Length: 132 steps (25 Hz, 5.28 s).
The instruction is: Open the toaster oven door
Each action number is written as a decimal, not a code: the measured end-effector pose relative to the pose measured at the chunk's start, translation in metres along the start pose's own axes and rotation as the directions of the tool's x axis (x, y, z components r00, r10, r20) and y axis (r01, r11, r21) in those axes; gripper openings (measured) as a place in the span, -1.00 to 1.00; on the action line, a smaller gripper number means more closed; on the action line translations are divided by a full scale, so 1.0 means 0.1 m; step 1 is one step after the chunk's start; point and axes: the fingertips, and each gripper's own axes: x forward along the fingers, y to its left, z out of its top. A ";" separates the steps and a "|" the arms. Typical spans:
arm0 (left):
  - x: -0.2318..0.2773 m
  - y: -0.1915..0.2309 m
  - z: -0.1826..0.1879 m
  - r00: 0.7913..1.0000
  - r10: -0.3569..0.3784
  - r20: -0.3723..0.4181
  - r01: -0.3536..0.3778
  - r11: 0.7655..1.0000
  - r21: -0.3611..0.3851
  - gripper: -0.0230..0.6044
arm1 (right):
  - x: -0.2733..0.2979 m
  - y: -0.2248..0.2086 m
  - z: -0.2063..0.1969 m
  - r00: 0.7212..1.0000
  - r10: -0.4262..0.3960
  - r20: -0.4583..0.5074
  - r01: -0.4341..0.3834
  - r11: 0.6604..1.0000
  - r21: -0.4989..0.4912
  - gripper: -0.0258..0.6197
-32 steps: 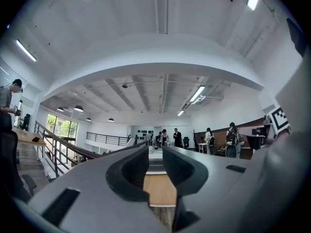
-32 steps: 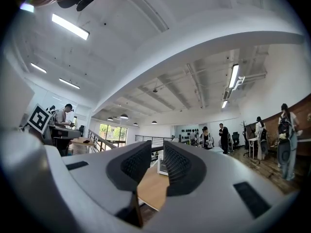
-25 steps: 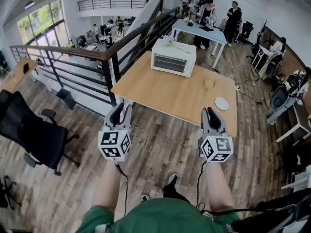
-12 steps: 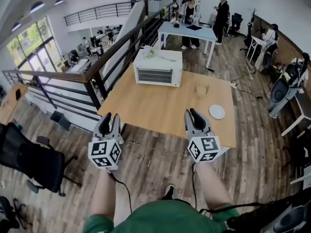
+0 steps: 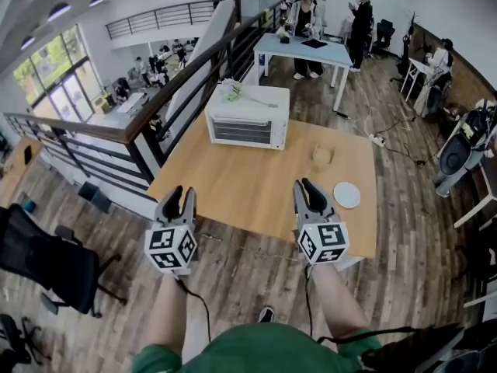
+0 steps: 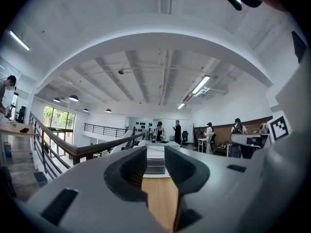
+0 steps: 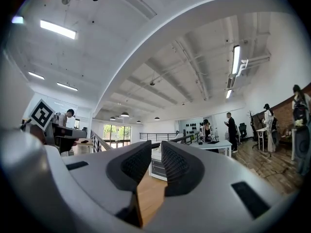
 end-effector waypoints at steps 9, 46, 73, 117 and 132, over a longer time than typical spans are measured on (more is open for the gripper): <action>0.45 -0.15 -0.12 1.000 0.016 -0.012 -0.016 0.997 -0.072 -0.53 | 0.24 -0.40 -0.13 1.000 0.019 -0.019 -0.019 1.000 -0.008 -0.68; 3.00 0.89 -0.84 0.975 -0.199 -0.098 0.151 0.920 -0.361 -0.53 | 2.41 -0.56 -0.67 0.991 -0.057 -0.118 0.054 0.998 -0.024 -0.71; 4.66 0.89 -1.96 0.976 -0.198 -0.088 -0.005 0.385 -0.923 -0.53 | 2.47 -1.51 -0.81 0.980 -0.115 -0.164 0.116 0.993 -0.005 -0.76; 5.07 0.97 -2.41 0.983 -0.176 -0.049 -0.005 0.241 -0.971 -0.49 | 2.56 -1.48 -1.04 0.971 -0.114 -0.212 0.116 0.993 -0.003 -0.78; 4.48 0.95 -2.73 0.972 -0.199 -0.122 -0.062 0.280 -0.958 -0.49 | 2.70 -1.12 -1.08 0.976 -0.020 -0.219 0.023 1.000 0.008 -0.79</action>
